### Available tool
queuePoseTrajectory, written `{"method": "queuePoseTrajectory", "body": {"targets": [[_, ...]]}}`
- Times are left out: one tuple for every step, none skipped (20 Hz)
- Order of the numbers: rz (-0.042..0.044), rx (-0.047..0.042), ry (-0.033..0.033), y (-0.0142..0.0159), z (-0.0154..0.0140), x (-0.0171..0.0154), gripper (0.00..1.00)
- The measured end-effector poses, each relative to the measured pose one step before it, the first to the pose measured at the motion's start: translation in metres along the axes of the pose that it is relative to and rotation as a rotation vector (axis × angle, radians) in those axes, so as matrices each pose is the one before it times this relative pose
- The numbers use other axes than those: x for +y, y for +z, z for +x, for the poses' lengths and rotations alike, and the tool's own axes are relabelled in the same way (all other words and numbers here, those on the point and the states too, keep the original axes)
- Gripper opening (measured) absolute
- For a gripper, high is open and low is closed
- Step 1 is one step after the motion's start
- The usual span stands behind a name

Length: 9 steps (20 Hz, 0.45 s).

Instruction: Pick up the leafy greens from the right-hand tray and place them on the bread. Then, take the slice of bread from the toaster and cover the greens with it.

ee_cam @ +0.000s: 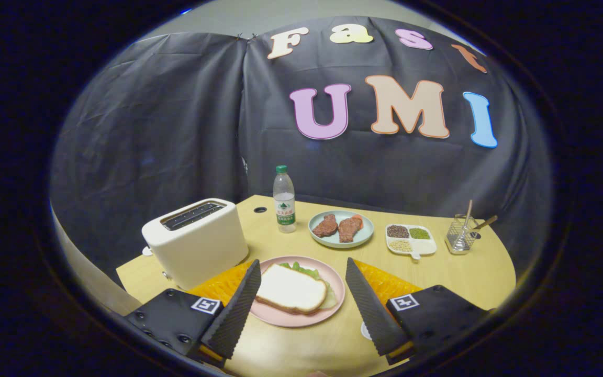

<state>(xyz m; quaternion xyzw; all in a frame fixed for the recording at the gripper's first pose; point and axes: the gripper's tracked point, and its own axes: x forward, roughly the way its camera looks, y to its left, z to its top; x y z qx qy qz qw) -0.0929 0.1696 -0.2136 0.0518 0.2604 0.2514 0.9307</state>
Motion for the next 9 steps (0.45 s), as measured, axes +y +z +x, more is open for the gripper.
{"method": "queuePoseTrajectory", "body": {"targets": [[0.00874,-0.00792,0.00829,0.00202,0.00019,0.00456,1.0],[0.00862,-0.00549,0.00431,0.00129,0.00129,0.0024,1.0],[0.00869,-0.00293,0.00563,0.00164,0.00109,0.0024,1.0],[0.00802,-0.00846,0.00568,0.00249,0.00063,0.00237,1.0],[0.00253,-0.00101,0.00674,0.00135,0.00083,0.00225,1.0],[-0.0036,0.00473,0.00263,-0.0003,0.00083,0.001,1.0],[-0.00534,-0.00671,0.00114,0.00207,-0.00059,0.00168,1.0],[-0.00566,-0.00289,0.00231,0.00155,0.00133,0.00069,1.0],[-0.00383,-0.0019,0.00085,0.00135,0.00019,0.00247,1.0]]}}
